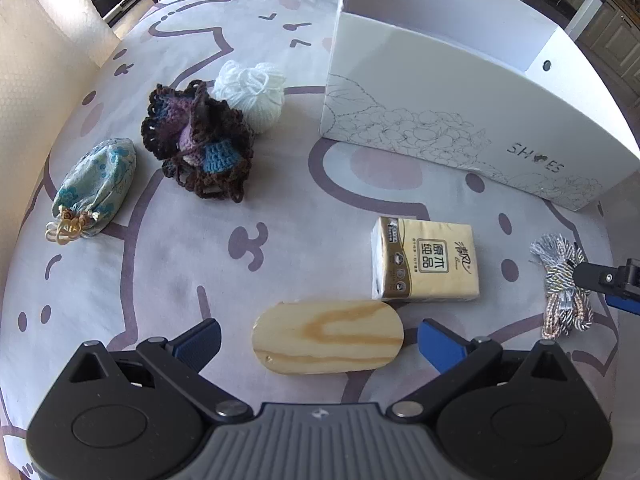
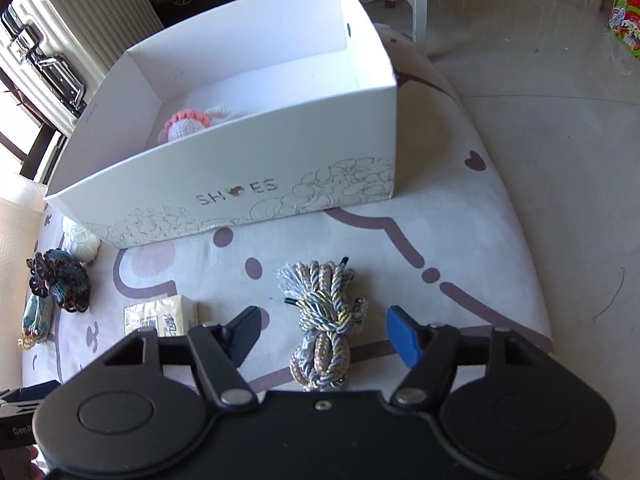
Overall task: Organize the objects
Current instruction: 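Grasp the wooden block with the left tool while the right tool grasps the rope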
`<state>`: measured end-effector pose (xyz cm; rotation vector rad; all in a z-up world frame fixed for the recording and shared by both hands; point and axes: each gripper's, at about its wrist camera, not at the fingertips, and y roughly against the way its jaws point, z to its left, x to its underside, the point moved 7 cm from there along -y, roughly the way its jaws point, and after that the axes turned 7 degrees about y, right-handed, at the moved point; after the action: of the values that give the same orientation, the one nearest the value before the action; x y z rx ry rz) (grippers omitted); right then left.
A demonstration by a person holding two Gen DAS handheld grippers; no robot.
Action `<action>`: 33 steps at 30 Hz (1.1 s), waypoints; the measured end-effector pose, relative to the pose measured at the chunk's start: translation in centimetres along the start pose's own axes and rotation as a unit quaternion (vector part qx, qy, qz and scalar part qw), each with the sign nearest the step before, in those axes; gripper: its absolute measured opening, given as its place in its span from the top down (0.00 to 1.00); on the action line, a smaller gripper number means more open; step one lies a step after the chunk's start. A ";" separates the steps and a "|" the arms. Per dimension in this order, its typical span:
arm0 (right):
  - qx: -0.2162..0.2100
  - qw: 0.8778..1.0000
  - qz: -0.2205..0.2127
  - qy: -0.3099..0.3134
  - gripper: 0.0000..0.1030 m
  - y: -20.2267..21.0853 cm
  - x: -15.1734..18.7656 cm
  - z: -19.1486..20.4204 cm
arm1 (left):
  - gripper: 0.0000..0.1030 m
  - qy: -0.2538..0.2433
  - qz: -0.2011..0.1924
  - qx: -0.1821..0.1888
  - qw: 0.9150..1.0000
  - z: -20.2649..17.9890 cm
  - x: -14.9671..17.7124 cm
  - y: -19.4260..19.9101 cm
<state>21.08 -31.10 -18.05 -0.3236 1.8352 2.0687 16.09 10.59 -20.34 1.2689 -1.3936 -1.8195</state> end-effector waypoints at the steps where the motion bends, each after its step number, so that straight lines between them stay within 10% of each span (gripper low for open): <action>1: 0.001 1.000 0.005 0.001 0.32 -0.3 0.0 0.0 | 0.00 -0.001 0.001 -0.003 1.000 0.0 0.0 -0.2; 33: 0.014 0.997 0.072 0.005 0.53 -4.5 0.4 0.2 | 0.08 0.036 0.059 -0.029 0.997 0.4 0.7 -4.0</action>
<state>22.52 -30.41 -22.25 -0.2009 1.9435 2.1368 16.02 11.54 -24.27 1.1856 -1.3385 -1.7055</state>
